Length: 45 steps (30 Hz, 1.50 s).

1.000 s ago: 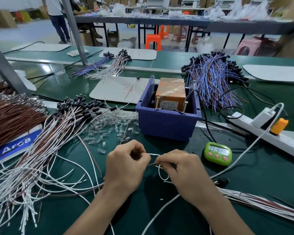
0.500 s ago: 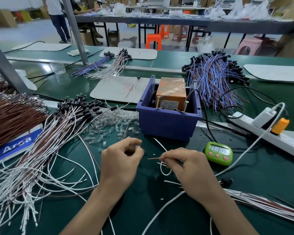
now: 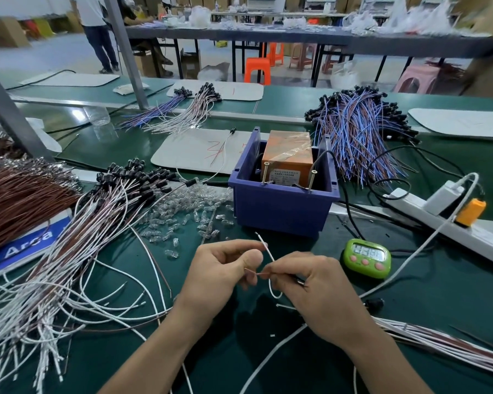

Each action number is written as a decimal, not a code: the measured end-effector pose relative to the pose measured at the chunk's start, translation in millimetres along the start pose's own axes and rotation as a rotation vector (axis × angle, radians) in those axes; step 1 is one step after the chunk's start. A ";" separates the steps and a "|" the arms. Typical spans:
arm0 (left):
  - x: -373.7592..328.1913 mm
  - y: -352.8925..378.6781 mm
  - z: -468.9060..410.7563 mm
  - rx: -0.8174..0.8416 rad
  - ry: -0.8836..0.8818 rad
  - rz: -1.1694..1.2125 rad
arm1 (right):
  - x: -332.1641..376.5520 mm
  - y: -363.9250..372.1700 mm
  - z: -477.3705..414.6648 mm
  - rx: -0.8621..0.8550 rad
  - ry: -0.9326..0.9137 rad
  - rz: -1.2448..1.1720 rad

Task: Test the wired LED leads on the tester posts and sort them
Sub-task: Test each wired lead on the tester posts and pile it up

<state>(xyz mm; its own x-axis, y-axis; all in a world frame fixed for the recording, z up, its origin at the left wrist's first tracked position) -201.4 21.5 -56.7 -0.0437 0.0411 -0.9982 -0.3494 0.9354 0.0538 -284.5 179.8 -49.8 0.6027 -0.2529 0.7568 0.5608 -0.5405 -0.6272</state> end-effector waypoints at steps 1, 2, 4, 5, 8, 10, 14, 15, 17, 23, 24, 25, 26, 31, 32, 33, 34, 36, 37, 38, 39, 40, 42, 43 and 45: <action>0.6 0.7 -0.4 0.010 -0.014 0.031 | 1.5 0.1 -0.2 0.013 -0.008 0.000; 1.2 1.0 -1.0 0.014 -0.026 0.053 | 2.7 0.3 -0.3 0.028 -0.016 -0.004; 2.5 0.3 -2.2 0.016 -0.044 0.075 | 3.4 1.0 -0.3 0.052 -0.015 -0.020; 3.3 -0.2 -2.4 0.019 -0.053 0.083 | 2.9 1.5 -0.5 0.064 -0.008 -0.030; 5.8 -1.0 -2.5 0.030 -0.087 0.114 | 4.1 2.0 -1.3 0.080 -0.003 -0.111; 6.7 -0.9 -2.8 0.022 -0.102 0.167 | 7.2 0.6 -2.0 0.077 -0.014 -0.183; 4.3 -6.7 -4.0 -0.068 -0.091 0.290 | 9.9 -4.8 -2.4 0.033 0.012 -0.303; 3.6 -9.3 -4.1 -0.105 -0.095 0.314 | 9.1 -5.5 -2.0 0.013 0.032 -0.331; 3.7 -14.2 -4.6 -0.180 -0.119 0.369 | 6.8 -6.0 -1.4 -0.049 0.077 -0.395; 5.1 -28.4 -6.3 -0.313 -0.125 0.284 | 0.8 -11.7 0.7 -0.150 0.156 -0.443; 4.0 -31.4 -6.1 -0.325 -0.114 0.269 | 0.5 -13.9 1.3 -0.172 0.156 -0.397; 2.3 -33.5 -6.1 -0.335 -0.103 0.259 | 0.5 -16.1 2.0 -0.199 0.152 -0.354; 1.8 -35.7 -6.0 -0.345 -0.092 0.253 | 0.9 -18.3 2.6 -0.227 0.147 -0.325; -1.3 -38.5 -5.7 -0.371 -0.036 0.236 | 5.7 -30.0 5.4 -0.357 0.133 -0.304; -2.8 -38.1 -5.9 -0.375 -0.017 0.190 | 6.9 -33.1 5.9 -0.378 0.129 -0.314; -4.1 -38.0 -6.2 -0.386 0.003 0.132 | 6.8 -36.3 6.3 -0.396 0.124 -0.320; -5.5 -38.2 -6.4 -0.402 0.019 0.067 | 6.3 -39.6 6.9 -0.411 0.126 -0.317; -10.6 -38.7 -5.8 -0.460 0.033 -0.069 | 3.9 -46.1 8.0 -0.435 0.137 -0.302; -15.4 -37.9 -5.6 -0.488 0.043 -0.135 | 3.1 -49.2 8.4 -0.447 0.141 -0.298; -20.8 -36.6 -6.0 -0.516 0.063 -0.200 | 2.8 -51.4 8.7 -0.458 0.143 -0.293; -26.6 -34.6 -7.2 -0.534 0.080 -0.239 | 2.4 -52.8 8.6 -0.469 0.141 -0.286; -33.1 -32.2 -9.9 -0.547 0.098 -0.272 | 2.4 -53.4 8.6 -0.477 0.137 -0.271; -45.6 -25.0 -15.4 -0.566 0.127 -0.344 | 1.3 -52.6 8.7 -0.488 0.130 -0.236; -49.8 -21.1 -18.2 -0.571 0.139 -0.392 | 0.7 -51.9 8.8 -0.492 0.129 -0.222; -55.2 -14.2 -22.3 -0.601 0.158 -0.493 | -0.6 -51.9 9.6 -0.507 0.128 -0.196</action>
<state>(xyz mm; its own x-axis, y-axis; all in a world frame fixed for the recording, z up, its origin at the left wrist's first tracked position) -214.9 -1.8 -1.8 0.1310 -0.4210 -0.8976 -0.8063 0.4815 -0.3435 -308.4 215.7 -19.4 0.4231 -0.1867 0.8866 0.2937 -0.8974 -0.3292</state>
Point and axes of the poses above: each hand's wrist, its own z-axis away from the middle knuckle, its own y-axis out of the palm, x = y × z, the point moved 3 cm from there along -z, towards the middle knuckle, and after that the axes turned 6 degrees about x, right-handed, at the moved point
